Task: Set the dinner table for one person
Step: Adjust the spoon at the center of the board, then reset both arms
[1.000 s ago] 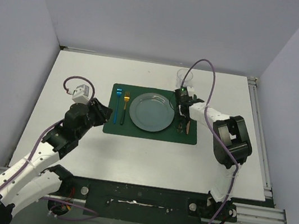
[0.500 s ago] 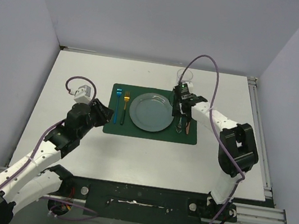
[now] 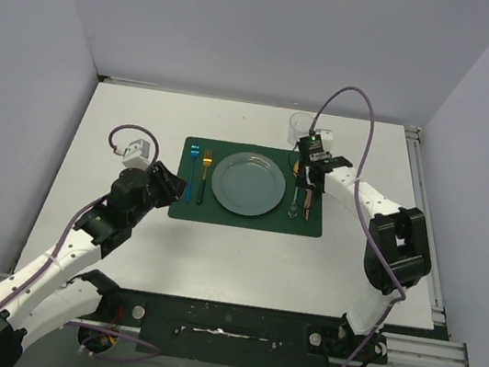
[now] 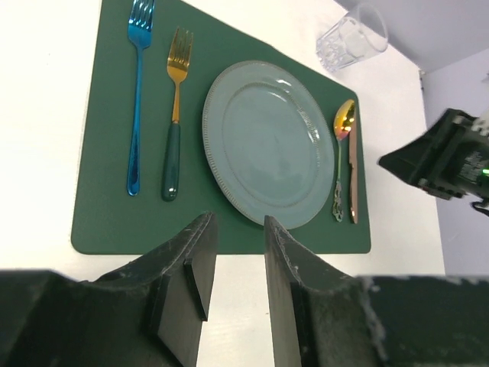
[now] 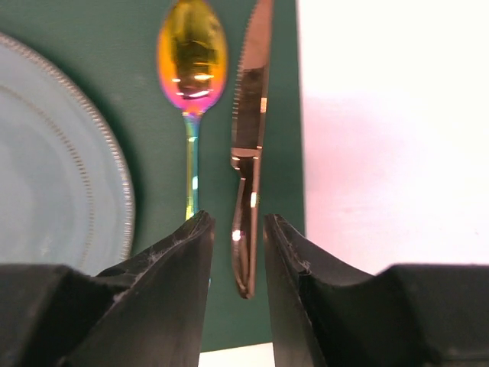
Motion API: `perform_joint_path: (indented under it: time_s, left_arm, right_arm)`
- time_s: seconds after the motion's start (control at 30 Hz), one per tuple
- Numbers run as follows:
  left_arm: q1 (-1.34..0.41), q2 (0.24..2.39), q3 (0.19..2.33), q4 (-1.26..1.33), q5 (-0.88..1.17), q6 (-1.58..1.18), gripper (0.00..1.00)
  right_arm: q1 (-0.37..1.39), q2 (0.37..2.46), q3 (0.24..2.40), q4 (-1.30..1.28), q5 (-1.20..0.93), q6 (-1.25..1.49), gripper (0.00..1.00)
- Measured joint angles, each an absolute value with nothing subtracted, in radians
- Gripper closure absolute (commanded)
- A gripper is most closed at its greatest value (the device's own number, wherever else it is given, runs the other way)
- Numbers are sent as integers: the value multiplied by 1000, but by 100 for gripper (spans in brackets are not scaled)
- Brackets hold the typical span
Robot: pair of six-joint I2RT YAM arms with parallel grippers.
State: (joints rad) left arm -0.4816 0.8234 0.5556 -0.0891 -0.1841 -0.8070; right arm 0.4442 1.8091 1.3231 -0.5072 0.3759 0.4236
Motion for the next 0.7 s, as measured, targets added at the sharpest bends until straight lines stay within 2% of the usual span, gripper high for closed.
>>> perform_joint_path:
  time_s: [0.23,0.37,0.47,0.57,0.7]
  left_arm:
    - [-475,930,564,-94,-187,-791,69]
    - [-472,1019,659,-130,-177,-753,69]
    - [-470,1082,793,-142,-168,-718,69]
    - [-470,1122,910,-141,-157,-685,69]
    - [-469,1139,994,-138,-144,-659,69]
  right_arm:
    - [413,1651,1191,-466,416,430,62]
    - [414,1554,1183,-457,414,427,59]
    - [414,1474,1184,-457,407,426,51]
    - [414,1386,1190,-459,395,424,35]
    - [414,1293,1231,-464,373,418,24]
